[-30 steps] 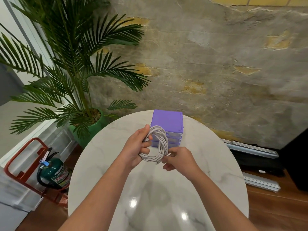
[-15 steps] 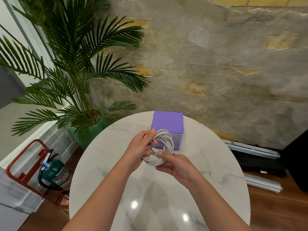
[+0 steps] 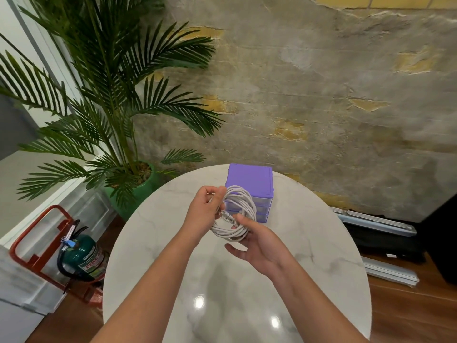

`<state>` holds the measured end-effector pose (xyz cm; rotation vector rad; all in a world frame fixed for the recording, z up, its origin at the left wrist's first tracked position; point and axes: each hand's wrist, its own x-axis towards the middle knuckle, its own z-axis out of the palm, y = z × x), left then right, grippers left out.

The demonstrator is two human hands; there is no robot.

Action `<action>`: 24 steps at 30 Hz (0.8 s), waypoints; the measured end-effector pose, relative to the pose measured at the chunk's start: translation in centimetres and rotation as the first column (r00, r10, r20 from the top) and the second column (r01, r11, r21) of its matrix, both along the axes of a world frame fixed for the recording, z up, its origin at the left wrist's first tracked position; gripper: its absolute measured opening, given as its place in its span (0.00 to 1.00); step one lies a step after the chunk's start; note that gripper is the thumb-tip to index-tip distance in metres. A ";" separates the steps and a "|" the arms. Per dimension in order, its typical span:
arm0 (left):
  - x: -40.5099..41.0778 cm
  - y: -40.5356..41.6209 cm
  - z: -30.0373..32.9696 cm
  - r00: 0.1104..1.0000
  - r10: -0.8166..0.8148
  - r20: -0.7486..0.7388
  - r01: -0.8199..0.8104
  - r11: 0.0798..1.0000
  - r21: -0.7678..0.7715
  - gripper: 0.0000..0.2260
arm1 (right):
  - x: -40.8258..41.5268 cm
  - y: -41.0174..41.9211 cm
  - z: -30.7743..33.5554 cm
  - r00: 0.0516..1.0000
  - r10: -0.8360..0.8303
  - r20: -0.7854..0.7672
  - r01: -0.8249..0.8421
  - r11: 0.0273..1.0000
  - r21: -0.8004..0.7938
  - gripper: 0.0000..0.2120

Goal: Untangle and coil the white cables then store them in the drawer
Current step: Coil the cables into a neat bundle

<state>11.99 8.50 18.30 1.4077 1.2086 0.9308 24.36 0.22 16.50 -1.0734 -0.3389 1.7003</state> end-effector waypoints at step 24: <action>0.5 -1.1 0.2 0.960 -0.247 0.133 0.252 0.968 -0.015 0.13 | -0.1 -0.5 0.1 0.998 0.056 0.024 -0.056 0.998 -0.027 0.07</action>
